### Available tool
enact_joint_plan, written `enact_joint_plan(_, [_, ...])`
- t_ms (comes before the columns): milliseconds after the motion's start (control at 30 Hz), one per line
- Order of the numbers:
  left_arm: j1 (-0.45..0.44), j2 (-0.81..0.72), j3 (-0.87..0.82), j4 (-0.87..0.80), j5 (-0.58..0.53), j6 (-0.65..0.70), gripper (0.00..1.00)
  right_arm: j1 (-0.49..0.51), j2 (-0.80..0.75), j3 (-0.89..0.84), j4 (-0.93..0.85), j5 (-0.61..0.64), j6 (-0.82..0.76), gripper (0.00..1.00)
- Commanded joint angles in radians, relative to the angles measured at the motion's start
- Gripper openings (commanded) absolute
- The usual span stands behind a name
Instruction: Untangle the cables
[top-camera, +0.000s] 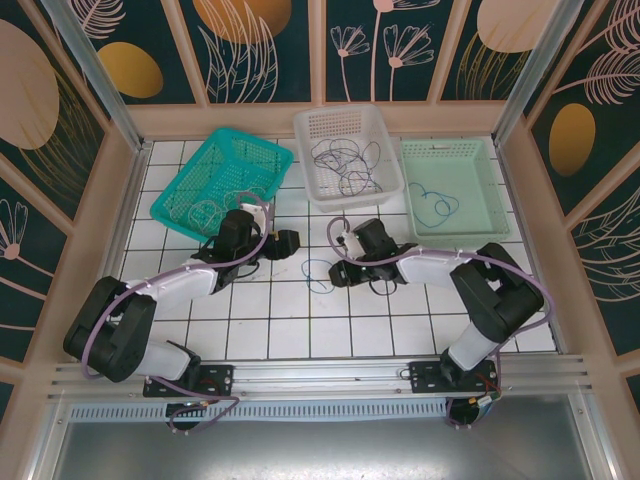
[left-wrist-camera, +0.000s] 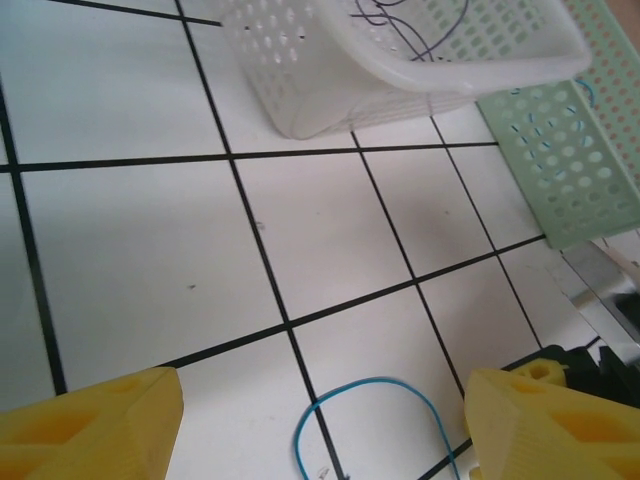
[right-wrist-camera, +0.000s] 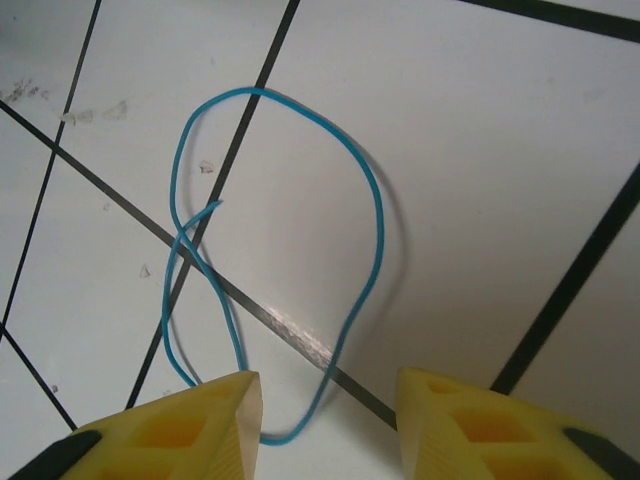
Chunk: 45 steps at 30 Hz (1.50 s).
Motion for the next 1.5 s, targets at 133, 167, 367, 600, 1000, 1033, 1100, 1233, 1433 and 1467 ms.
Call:
enact_joint_plan(133, [0.001, -0.019, -0.024, -0.021, -0.042, -0.025, 0.74, 0.067, 0.105, 0.156, -0.146, 0.159, 0.011, 0.39])
enact_joint_plan(167, [0.002, -0.022, -0.026, -0.024, -0.046, -0.025, 0.74, 0.079, 0.120, 0.175, -0.175, 0.185, 0.009, 0.36])
enact_joint_plan(367, [0.001, -0.063, -0.036, -0.041, -0.072, -0.021, 0.74, 0.121, 0.196, 0.266, -0.327, 0.362, -0.009, 0.17])
enact_joint_plan(600, [0.001, -0.104, -0.045, -0.056, -0.094, -0.018, 0.74, 0.147, 0.218, 0.301, -0.335, 0.438, -0.008, 0.00])
enact_joint_plan(1000, [-0.001, -0.110, -0.075, 0.023, 0.065, 0.005, 0.70, 0.125, -0.157, 0.140, -0.088, 0.445, -0.054, 0.00])
enact_joint_plan(1033, [-0.005, -0.106, -0.076, 0.038, 0.088, 0.005, 0.70, 0.119, -0.194, 0.122, -0.064, 0.442, -0.055, 0.00])
enact_joint_plan(1100, [-0.022, -0.091, -0.071, 0.061, 0.112, 0.002, 0.70, 0.105, -0.251, 0.088, -0.027, 0.438, -0.052, 0.00])
enact_joint_plan(1233, [-0.051, -0.054, -0.062, 0.155, 0.160, -0.038, 0.70, 0.078, -0.350, 0.030, 0.048, 0.438, -0.022, 0.00])
enact_joint_plan(1433, [-0.057, -0.054, -0.105, 0.354, 0.204, -0.145, 0.68, 0.074, -0.394, -0.002, 0.070, 0.487, -0.006, 0.00])
enact_joint_plan(1467, [-0.057, -0.058, -0.104, 0.359, 0.203, -0.149, 0.68, 0.074, -0.394, -0.002, 0.069, 0.487, -0.006, 0.00])
